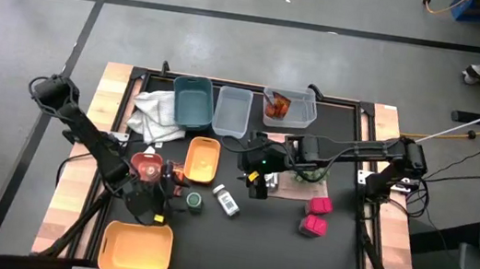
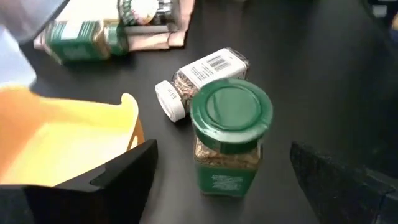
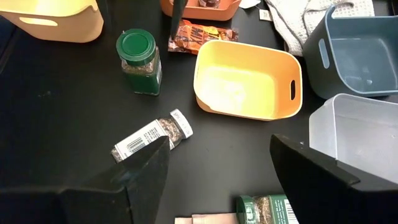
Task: Sort spices by type
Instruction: Put the left green seasoning bottle into the blue bin
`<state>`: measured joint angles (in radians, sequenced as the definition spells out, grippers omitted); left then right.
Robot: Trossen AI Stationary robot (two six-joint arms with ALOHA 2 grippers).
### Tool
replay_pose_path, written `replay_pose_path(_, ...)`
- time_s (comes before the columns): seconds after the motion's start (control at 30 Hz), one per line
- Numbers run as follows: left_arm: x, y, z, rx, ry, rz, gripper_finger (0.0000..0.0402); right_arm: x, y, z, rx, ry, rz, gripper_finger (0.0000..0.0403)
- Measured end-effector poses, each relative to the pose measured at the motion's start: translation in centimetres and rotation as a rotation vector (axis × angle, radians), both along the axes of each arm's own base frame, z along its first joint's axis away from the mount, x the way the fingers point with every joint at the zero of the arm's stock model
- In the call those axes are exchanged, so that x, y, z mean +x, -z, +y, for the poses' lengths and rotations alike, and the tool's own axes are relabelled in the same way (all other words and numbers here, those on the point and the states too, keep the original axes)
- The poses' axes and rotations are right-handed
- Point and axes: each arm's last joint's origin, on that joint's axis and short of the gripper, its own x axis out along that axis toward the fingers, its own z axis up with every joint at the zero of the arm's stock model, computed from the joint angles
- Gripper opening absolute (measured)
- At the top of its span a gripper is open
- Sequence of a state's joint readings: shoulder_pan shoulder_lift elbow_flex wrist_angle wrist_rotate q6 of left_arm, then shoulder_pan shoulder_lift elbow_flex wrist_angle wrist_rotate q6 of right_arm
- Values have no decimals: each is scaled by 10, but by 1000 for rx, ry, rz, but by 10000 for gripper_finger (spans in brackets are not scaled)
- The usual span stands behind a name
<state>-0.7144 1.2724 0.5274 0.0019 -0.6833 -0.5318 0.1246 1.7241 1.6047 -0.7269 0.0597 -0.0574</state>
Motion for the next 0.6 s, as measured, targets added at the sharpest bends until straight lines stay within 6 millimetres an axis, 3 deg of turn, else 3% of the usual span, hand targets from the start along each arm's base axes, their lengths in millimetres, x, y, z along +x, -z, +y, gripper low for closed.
replay_pose_path(0.33, 9, -2, 9, -73, -84, -30, 347, 0, 0, 0, 0, 0, 0, 276)
replay_pose_path(0.6, 14, 3, 10, -72, -55, 0, 347, 0, 0, 0, 0, 0, 0, 276)
